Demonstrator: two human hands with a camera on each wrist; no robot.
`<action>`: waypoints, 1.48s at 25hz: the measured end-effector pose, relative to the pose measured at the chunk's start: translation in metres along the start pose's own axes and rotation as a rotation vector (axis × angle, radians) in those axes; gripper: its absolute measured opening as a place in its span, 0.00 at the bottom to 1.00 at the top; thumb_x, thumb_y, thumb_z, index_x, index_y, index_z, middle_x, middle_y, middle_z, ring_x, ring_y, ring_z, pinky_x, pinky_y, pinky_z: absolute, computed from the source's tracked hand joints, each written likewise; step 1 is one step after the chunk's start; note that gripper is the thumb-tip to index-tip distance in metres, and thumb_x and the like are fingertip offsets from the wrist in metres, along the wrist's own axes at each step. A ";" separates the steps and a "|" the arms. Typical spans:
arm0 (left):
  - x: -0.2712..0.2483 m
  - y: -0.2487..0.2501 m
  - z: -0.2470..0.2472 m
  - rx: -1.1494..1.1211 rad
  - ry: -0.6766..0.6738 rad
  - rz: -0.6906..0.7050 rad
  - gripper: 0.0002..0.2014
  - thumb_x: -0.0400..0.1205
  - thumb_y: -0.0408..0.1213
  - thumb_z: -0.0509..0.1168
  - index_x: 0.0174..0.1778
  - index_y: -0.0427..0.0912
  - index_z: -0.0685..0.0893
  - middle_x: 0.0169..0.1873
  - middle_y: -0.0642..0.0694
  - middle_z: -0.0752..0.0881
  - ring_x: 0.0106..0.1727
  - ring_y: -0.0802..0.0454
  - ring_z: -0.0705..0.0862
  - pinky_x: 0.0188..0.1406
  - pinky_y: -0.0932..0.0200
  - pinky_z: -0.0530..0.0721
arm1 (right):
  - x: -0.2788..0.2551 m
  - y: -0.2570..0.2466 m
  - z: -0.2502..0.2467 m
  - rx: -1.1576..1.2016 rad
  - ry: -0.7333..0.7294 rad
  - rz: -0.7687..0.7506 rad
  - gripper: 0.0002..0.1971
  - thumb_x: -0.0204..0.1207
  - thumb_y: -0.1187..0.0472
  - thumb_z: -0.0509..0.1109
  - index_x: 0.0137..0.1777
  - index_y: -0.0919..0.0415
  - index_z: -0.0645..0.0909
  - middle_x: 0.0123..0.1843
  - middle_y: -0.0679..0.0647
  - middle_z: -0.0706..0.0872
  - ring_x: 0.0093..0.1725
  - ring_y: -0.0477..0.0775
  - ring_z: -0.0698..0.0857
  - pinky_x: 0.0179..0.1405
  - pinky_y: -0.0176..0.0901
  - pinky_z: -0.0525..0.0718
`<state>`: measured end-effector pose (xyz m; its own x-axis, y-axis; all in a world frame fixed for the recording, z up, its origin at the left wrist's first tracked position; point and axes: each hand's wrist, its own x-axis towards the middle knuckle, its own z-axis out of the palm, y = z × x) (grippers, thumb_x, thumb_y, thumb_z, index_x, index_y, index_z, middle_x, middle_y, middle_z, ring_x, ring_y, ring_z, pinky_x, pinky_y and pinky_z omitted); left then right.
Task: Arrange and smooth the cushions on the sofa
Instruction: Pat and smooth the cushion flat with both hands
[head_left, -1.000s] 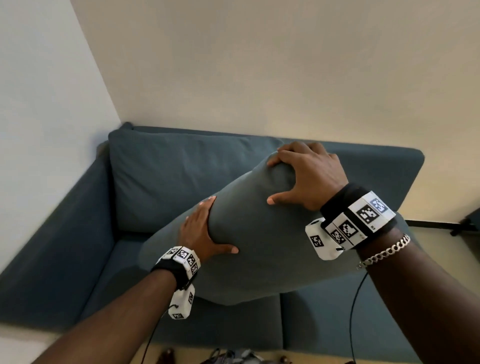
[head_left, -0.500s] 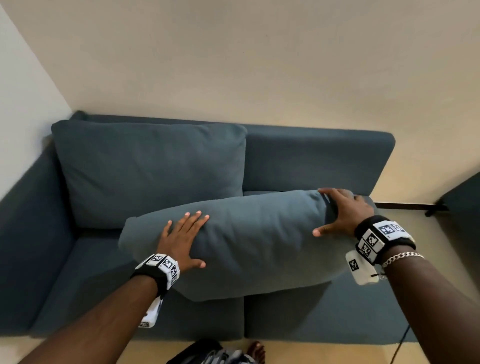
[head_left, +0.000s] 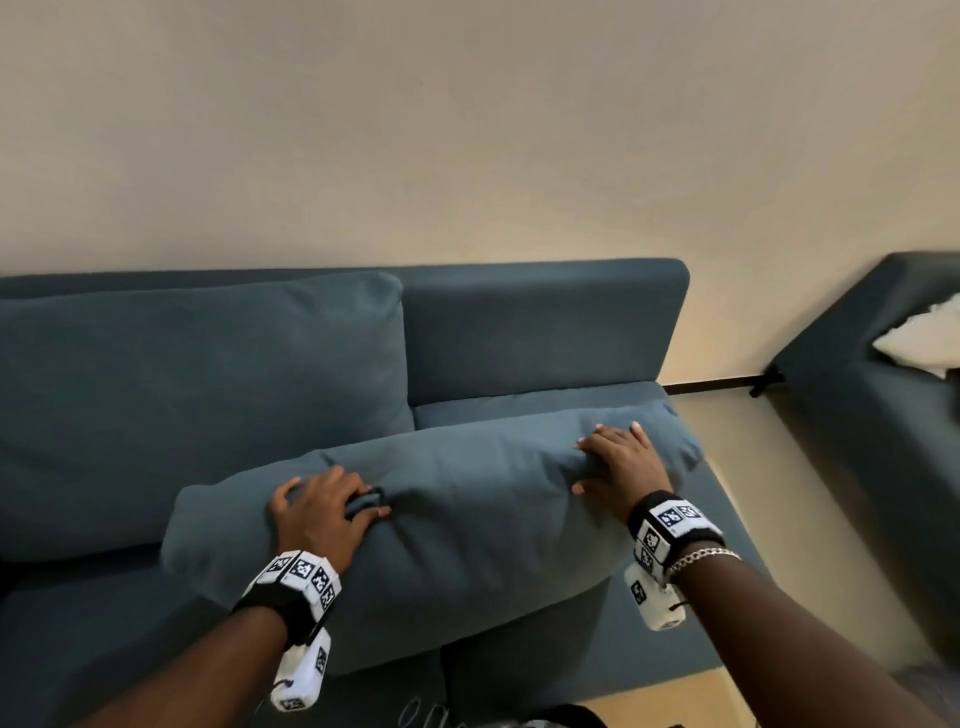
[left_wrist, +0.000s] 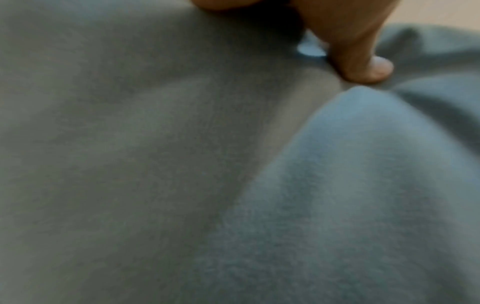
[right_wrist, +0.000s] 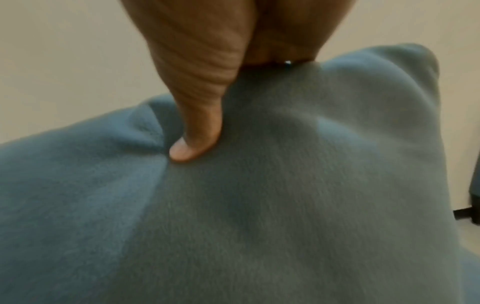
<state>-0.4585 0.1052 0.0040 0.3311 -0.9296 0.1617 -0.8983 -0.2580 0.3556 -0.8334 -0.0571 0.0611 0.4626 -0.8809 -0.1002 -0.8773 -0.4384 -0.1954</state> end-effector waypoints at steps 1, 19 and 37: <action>0.011 0.012 0.000 -0.035 0.023 0.005 0.21 0.72 0.70 0.59 0.34 0.55 0.80 0.36 0.56 0.81 0.46 0.48 0.87 0.59 0.41 0.69 | 0.005 0.007 0.001 0.065 0.112 -0.022 0.20 0.70 0.43 0.80 0.57 0.53 0.88 0.59 0.54 0.91 0.66 0.64 0.86 0.75 0.52 0.70; 0.241 0.248 0.050 -0.486 0.093 -0.095 0.22 0.75 0.66 0.67 0.35 0.50 0.74 0.34 0.57 0.82 0.36 0.58 0.82 0.53 0.45 0.70 | 0.171 0.267 -0.115 0.325 0.469 0.094 0.10 0.72 0.65 0.83 0.38 0.62 0.83 0.36 0.54 0.86 0.35 0.61 0.84 0.39 0.49 0.79; 0.373 0.190 0.126 0.262 -0.358 -0.361 0.53 0.76 0.64 0.74 0.88 0.70 0.44 0.91 0.59 0.40 0.92 0.45 0.41 0.85 0.23 0.49 | 0.344 0.301 0.011 0.176 0.012 0.169 0.46 0.75 0.41 0.79 0.89 0.45 0.59 0.93 0.48 0.54 0.92 0.59 0.50 0.85 0.71 0.62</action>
<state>-0.5425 -0.3239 0.0158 0.5525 -0.7899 -0.2662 -0.8032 -0.5898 0.0832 -0.9365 -0.4902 -0.0424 0.3087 -0.9416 -0.1342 -0.9058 -0.2480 -0.3436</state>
